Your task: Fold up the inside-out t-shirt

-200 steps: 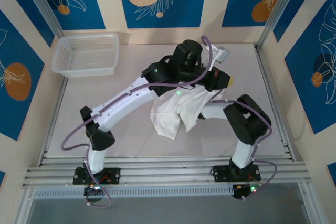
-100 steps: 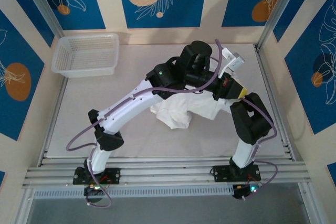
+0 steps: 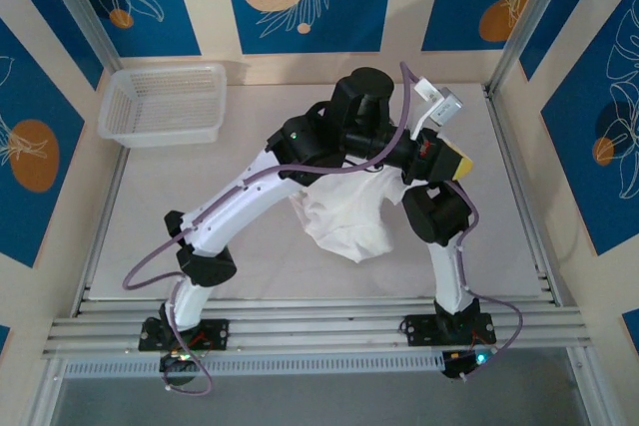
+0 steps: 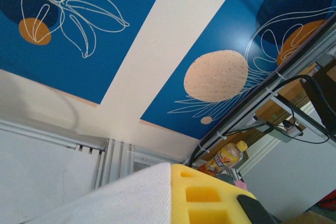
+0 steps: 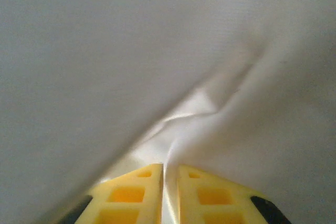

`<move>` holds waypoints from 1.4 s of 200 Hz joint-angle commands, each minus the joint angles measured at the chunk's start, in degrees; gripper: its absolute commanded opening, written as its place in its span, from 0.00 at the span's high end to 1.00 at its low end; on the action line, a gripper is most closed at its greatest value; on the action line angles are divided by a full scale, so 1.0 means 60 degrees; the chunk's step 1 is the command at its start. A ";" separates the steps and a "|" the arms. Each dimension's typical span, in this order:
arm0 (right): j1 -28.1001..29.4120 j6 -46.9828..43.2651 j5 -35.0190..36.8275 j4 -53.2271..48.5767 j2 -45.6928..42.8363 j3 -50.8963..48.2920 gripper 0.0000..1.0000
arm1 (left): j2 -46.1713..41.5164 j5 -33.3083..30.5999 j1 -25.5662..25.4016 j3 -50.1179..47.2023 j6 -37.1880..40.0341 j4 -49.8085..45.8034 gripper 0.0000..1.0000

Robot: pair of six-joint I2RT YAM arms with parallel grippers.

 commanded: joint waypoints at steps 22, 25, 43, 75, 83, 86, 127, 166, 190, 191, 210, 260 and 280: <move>0.0256 -0.1119 0.1550 -0.1973 0.0687 0.1487 0.55 | 0.0104 0.0797 -0.0352 0.0948 -0.0081 0.0612 1.00; 0.0283 -0.1194 0.1652 -0.2173 0.0777 0.1621 0.50 | 0.0118 0.0788 -0.0355 0.0981 -0.0080 0.0603 1.00; 0.0543 -0.1692 0.2250 -0.3245 0.1366 0.2585 0.33 | 0.0180 0.0798 -0.0368 0.1093 -0.0134 0.0610 1.00; 0.0687 -0.1992 0.2584 -0.5336 0.2718 0.4413 0.27 | 0.0164 0.0748 -0.0468 0.1140 -0.0075 0.0591 1.00; 0.0765 -0.2089 0.2802 -0.5636 0.2949 0.4619 0.26 | 0.0150 0.0679 -0.0497 0.1133 0.0020 0.0492 1.00; 0.0802 -0.2143 0.2854 -0.5713 0.3010 0.4659 0.26 | 0.0150 0.0644 -0.0511 0.1139 0.0062 0.0440 1.00; 0.1005 -0.2643 0.2382 -0.6102 0.3124 0.4626 0.21 | 0.0186 0.0272 -0.0621 0.1140 0.0385 0.0120 1.00; 0.1100 -0.2717 0.1911 -0.6174 0.3130 0.4258 0.38 | 0.0194 -0.0103 -0.0619 0.1115 0.0654 -0.0426 1.00; 0.1057 -0.2641 0.1547 -0.5653 0.2852 0.3606 0.79 | 0.0045 -0.0690 -0.0621 0.0916 0.1145 -0.1083 1.00; 0.1046 -0.2637 0.1578 -0.5638 0.2837 0.3583 0.81 | 0.0024 -0.0728 -0.0618 0.0889 0.1169 -0.1108 1.00; 0.0892 -0.2546 0.1700 -0.5507 0.2492 0.3172 1.00 | -0.0608 -0.1828 -0.0558 -0.0306 0.1581 -0.1302 1.00; 0.0268 -0.1873 -0.0226 -0.2645 -0.1789 -0.0716 1.00 | -0.4214 -0.3023 0.2332 -0.7177 0.0246 0.1334 1.00; 0.0017 -0.1600 -0.1128 -0.1643 -0.3916 -0.2369 1.00 | -0.5337 -0.4002 0.4033 -0.9193 -0.0106 0.1540 1.00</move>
